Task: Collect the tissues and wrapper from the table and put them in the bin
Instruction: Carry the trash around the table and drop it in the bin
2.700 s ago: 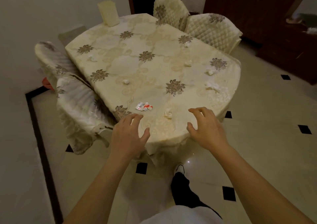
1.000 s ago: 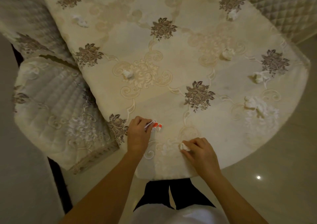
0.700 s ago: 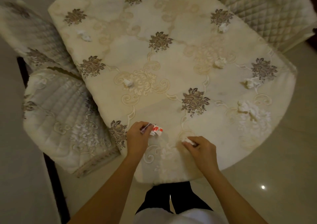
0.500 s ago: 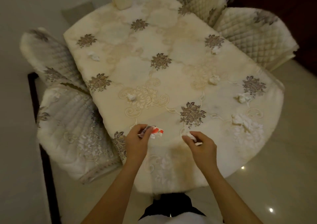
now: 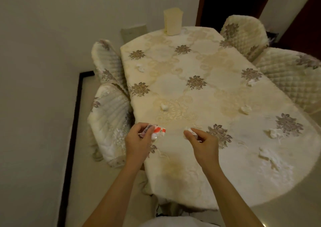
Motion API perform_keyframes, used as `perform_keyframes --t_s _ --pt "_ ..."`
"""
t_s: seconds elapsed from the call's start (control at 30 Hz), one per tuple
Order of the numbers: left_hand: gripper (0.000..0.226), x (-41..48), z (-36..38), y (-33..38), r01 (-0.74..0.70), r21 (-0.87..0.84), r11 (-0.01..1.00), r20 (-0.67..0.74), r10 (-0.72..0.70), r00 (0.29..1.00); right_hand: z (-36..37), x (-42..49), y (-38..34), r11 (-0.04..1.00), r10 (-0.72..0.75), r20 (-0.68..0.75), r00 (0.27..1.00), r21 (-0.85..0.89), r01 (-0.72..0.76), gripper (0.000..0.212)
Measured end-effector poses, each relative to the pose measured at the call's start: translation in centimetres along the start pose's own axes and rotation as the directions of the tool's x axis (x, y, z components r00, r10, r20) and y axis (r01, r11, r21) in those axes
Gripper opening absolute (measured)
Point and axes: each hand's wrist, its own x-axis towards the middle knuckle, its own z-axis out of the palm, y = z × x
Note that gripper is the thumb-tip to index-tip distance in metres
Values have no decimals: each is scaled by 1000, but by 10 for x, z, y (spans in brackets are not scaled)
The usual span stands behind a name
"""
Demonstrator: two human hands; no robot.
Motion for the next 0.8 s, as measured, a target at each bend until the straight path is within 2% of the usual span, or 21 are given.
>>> perform_keyframes --t_s 0.2,0.27,0.33,0.4,0.47,0.53,0.8 --pt "6 -41 -68 -6 61 50 997 -283 -44 958 53 -9 -16 997 -69 267 961 -26 79 29" --pt "9 -61 -87 -9 99 62 993 -374 -69 925 69 -18 -20 997 -67 349 935 -17 78 27" --pt "11 -82 -103 -13 148 65 987 -456 -102 884 84 -30 -24 997 -69 431 900 8 72 14" --pt "10 -101 -115 -18 206 24 978 -521 -164 838 97 -44 -26 995 -93 502 860 25 93 17" --pt "5 -117 -126 -22 257 -8 966 -572 -216 791 108 -57 -27 995 -94 556 826 24 97 5" --pt "5 -130 -135 -24 281 -22 960 -613 -235 754 118 -67 -27 992 -114 596 795 25 124 5" --pt "6 -145 -180 -39 292 -92 952 -719 -267 642 173 -92 -38 990 -127 719 684 51 130 35"
